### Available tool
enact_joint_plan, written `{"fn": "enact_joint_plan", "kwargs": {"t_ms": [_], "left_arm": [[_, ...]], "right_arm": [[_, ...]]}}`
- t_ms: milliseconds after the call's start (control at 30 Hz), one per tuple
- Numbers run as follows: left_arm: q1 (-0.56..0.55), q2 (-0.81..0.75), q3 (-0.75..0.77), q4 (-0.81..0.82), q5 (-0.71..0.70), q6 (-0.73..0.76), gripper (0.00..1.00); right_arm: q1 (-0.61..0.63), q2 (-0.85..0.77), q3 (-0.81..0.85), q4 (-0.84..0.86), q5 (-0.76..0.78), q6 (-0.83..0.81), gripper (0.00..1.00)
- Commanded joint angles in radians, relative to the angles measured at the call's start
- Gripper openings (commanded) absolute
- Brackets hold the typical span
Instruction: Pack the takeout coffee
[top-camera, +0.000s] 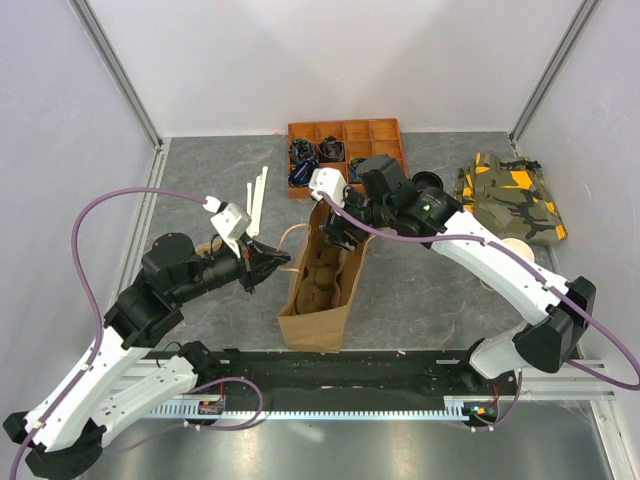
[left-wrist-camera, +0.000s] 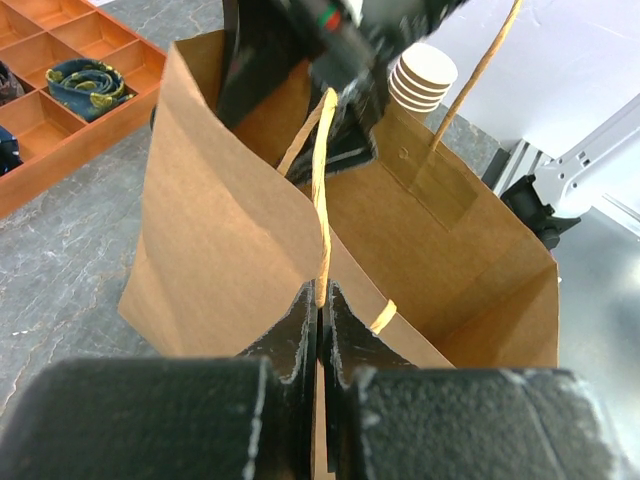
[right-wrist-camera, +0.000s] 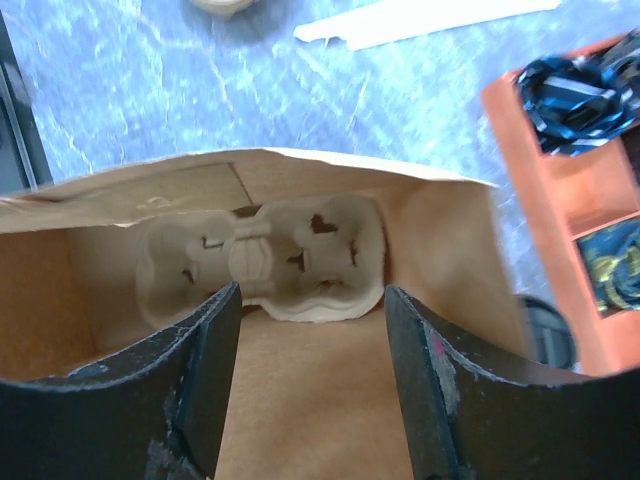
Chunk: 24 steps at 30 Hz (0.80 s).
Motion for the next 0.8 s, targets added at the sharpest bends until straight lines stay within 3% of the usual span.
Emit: {"fn": "enact_joint_plan", "kwargs": {"t_ms": [0, 133, 267, 367, 467, 500, 567, 600, 767], "left_arm": [[0.002, 0.002, 0.002, -0.012, 0.020, 0.036, 0.02], [0.002, 0.003, 0.004, -0.013, 0.025, 0.049, 0.02], [0.002, 0.009, 0.021, -0.019, 0.016, 0.052, 0.02], [0.002, 0.020, 0.036, -0.032, 0.001, 0.049, 0.11], [0.002, 0.022, 0.047, -0.035, -0.018, 0.047, 0.24], [0.002, 0.023, 0.053, -0.038, -0.038, 0.044, 0.38], [0.002, 0.028, 0.060, -0.038, -0.071, 0.036, 0.53], [0.002, 0.028, 0.070, -0.039, -0.082, 0.036, 0.66], [0.002, 0.043, 0.123, -0.062, -0.113, 0.023, 0.84]], "right_arm": [[0.010, -0.014, 0.086, -0.033, 0.015, 0.016, 0.68], [0.012, -0.018, 0.184, -0.039, 0.014, 0.048, 0.73], [0.012, -0.015, 0.286, -0.055, 0.037, 0.079, 0.89], [0.012, -0.006, 0.344, -0.059, 0.066, 0.086, 0.94], [0.012, 0.002, 0.387, -0.052, 0.086, 0.096, 0.98], [0.012, 0.005, 0.398, -0.047, 0.091, 0.106, 0.98], [0.012, 0.012, 0.419, -0.027, 0.107, 0.109, 0.98], [0.012, 0.013, 0.424, -0.024, 0.127, 0.108, 0.98], [0.010, 0.022, 0.445, -0.004, 0.212, 0.105, 0.98]]}}
